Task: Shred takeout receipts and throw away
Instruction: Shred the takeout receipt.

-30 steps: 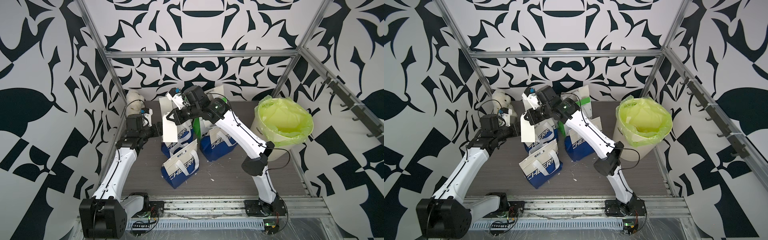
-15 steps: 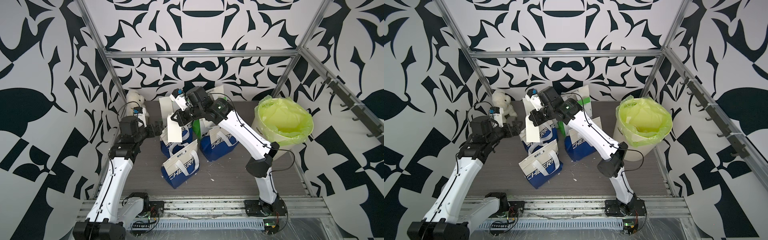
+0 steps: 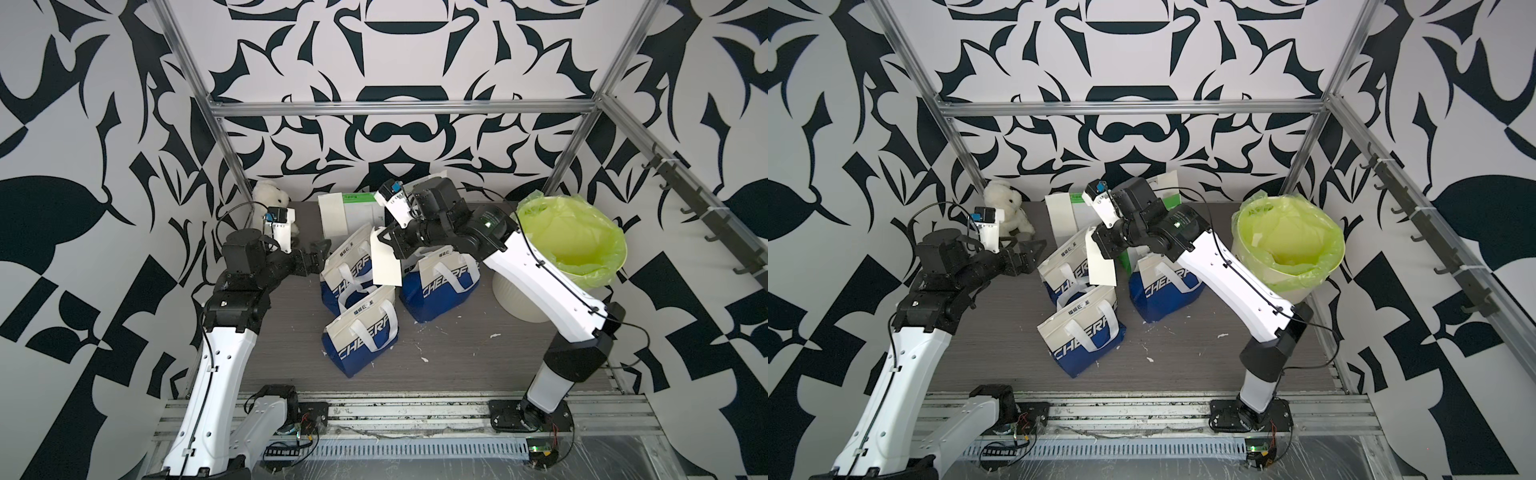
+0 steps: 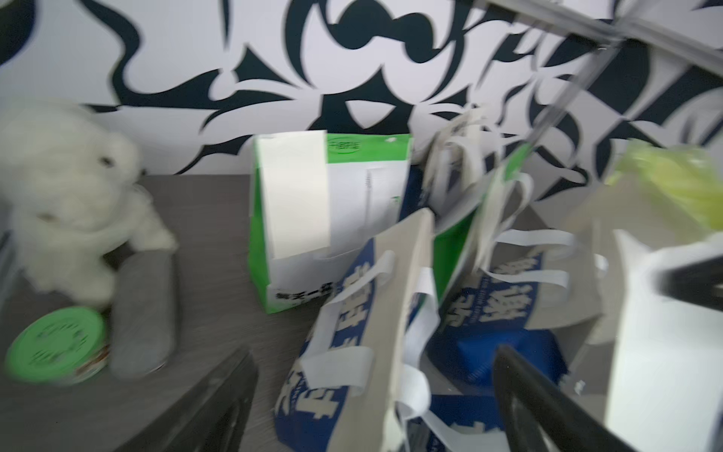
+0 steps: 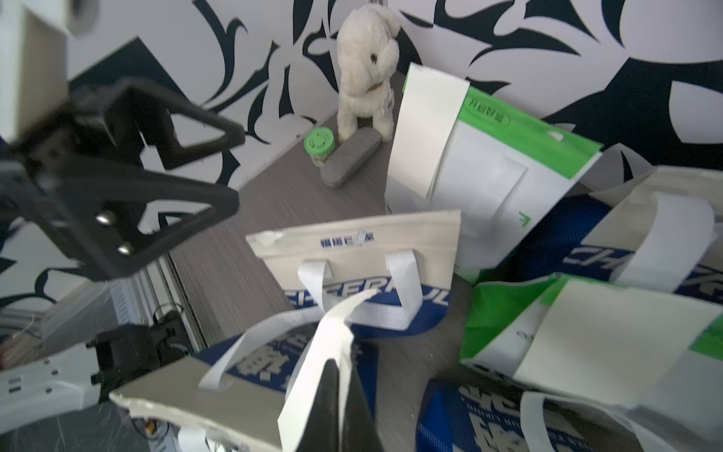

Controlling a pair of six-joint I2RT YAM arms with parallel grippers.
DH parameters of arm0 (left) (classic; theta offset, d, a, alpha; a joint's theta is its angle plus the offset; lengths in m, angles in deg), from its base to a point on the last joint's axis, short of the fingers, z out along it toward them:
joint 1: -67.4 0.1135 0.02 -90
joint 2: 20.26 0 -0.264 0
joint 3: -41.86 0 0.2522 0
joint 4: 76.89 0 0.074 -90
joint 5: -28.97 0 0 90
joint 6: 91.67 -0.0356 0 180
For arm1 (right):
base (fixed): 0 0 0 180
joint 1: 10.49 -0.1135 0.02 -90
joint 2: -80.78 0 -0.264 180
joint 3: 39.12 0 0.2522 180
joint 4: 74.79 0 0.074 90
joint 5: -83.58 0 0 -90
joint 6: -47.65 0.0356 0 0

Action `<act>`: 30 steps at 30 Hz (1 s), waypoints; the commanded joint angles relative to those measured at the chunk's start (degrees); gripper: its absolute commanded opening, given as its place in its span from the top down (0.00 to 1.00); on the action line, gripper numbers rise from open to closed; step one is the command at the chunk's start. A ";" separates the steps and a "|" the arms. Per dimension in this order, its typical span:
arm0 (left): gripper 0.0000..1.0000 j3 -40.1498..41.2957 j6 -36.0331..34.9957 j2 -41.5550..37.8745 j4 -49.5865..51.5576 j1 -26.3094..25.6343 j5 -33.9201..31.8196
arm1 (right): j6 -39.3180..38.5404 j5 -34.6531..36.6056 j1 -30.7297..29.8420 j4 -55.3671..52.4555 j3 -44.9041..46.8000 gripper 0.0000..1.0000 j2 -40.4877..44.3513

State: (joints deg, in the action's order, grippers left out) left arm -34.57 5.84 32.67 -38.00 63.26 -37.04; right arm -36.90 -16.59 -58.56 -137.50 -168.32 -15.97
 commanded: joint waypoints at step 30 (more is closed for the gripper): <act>0.56 -6.04 9.07 12.70 -19.85 -25.56 26.17 | 5.94 -26.15 11.12 26.76 28.89 1.00 23.74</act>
State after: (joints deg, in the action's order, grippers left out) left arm -39.18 14.72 44.63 -56.53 38.04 -12.03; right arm -31.87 -40.57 -47.44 -113.65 -138.73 7.81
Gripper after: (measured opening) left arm 0.454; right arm 0.047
